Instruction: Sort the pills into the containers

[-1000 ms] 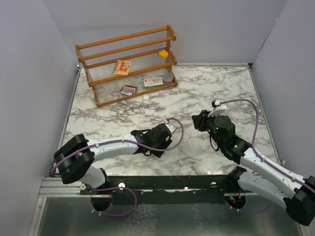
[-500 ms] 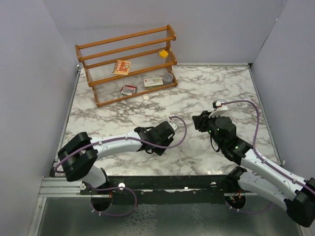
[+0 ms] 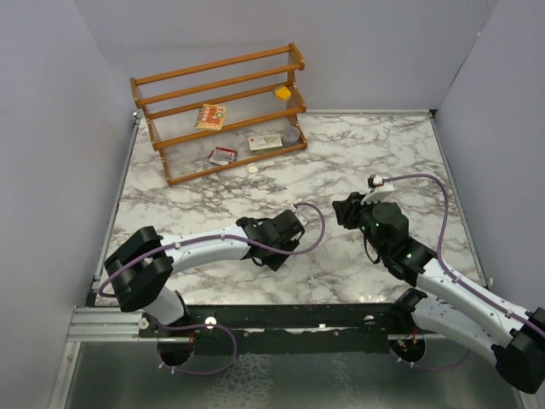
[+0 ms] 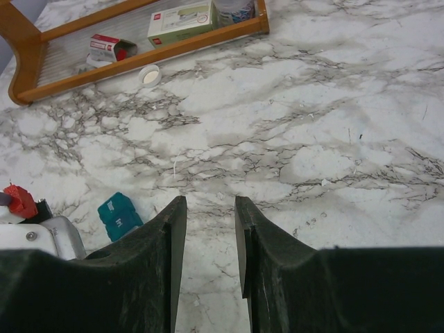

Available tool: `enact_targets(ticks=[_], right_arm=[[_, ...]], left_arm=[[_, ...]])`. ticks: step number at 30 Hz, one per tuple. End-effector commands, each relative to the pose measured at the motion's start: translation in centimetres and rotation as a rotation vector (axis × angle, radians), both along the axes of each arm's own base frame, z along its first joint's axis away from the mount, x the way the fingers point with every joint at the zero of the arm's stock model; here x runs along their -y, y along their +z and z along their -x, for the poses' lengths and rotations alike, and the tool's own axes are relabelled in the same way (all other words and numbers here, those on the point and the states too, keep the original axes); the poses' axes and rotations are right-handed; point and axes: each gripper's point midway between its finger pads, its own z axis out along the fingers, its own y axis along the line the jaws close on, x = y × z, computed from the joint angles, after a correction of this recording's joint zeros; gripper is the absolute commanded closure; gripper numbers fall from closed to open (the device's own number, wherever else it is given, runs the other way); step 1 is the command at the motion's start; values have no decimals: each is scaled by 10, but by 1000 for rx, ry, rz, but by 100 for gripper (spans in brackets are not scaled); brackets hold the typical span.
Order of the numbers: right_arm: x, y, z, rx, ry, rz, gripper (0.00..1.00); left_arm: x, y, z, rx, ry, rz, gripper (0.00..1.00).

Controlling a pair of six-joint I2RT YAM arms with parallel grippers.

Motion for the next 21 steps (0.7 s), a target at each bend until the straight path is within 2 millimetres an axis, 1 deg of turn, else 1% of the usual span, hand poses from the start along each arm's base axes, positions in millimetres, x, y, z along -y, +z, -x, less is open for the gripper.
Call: enact_targets(ticks=[1, 14, 21], right_arm=[[-3, 5, 0, 18, 12, -35, 66], [-3, 4, 0, 18, 12, -37, 66], [-3, 2, 1, 16, 14, -36, 66]], left_arm=[[2, 6, 1, -1, -3, -10, 100], [11, 5, 3, -26, -43, -52, 100], [7, 11, 1, -17, -30, -84, 100]])
